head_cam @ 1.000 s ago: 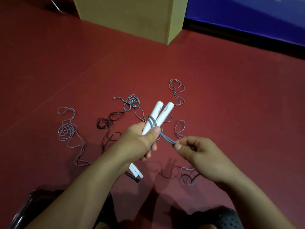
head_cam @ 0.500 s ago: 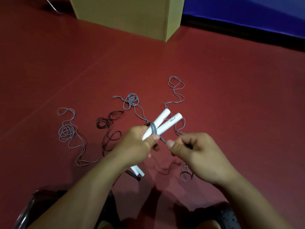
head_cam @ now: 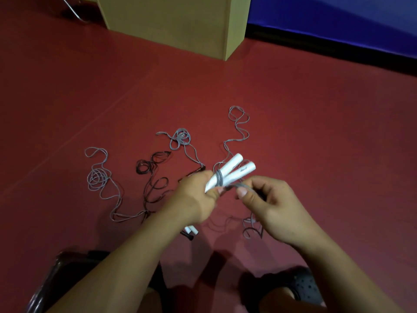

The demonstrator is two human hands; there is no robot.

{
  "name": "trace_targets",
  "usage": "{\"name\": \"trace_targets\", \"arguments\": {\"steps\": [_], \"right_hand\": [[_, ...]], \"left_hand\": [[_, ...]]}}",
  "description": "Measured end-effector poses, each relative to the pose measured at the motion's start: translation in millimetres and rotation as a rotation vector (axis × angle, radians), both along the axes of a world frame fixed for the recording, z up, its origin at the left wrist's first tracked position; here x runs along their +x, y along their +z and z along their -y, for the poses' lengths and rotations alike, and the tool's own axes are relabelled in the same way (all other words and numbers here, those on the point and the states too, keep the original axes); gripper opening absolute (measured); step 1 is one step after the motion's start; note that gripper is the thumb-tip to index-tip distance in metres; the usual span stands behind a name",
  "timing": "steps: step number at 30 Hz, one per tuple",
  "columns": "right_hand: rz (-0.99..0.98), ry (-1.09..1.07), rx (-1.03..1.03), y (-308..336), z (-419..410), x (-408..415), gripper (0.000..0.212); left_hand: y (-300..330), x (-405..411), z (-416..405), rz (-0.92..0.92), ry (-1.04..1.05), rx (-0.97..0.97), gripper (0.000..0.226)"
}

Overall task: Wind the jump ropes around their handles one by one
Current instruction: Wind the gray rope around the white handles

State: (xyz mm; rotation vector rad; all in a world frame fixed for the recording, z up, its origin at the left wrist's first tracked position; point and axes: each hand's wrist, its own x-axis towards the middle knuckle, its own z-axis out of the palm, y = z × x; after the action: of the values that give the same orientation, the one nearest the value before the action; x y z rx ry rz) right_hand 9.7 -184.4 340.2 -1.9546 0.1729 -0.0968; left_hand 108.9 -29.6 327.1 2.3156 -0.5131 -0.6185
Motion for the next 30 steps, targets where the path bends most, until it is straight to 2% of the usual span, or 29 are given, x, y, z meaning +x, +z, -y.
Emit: {"name": "trace_targets", "arguments": {"steps": [3,6,15,18,21,23,27,30], "right_hand": [[0.037,0.073,-0.186,14.5,-12.1,-21.1,0.018],[0.108,0.139,-0.379,35.5,-25.9,-35.0,0.018],[0.145,-0.085,-0.522,127.6,-52.6,-90.9,0.024],[0.084,-0.157,-0.375,160.0,-60.5,-118.2,0.02],[-0.029,-0.161,-0.085,183.6,-68.9,-143.9,0.018],[-0.105,-0.135,0.129,193.3,-70.9,-155.3,0.016],[-0.24,-0.023,0.435,203.0,-68.4,-171.4,0.014],[-0.247,-0.045,0.632,198.7,-69.2,-173.9,0.002]], "left_hand": [[18.8,-25.0,-10.0,0.035,-0.047,0.092,0.011],[40.5,-45.0,-29.5,0.067,-0.107,0.155,0.014],[117.0,-124.1,-83.5,-0.08,-0.318,-0.149,0.007],[140.0,-155.2,-96.7,-0.075,-0.363,-0.209,0.011],[161.9,-182.7,-105.7,-0.052,-0.429,-0.249,0.012],[172.5,-194.6,-109.1,-0.103,-0.452,-0.304,0.005],[188.0,-205.7,-113.1,-0.161,-0.507,-0.356,0.018],[192.2,-205.4,-112.0,-0.253,-0.53,-0.436,0.013]]}}
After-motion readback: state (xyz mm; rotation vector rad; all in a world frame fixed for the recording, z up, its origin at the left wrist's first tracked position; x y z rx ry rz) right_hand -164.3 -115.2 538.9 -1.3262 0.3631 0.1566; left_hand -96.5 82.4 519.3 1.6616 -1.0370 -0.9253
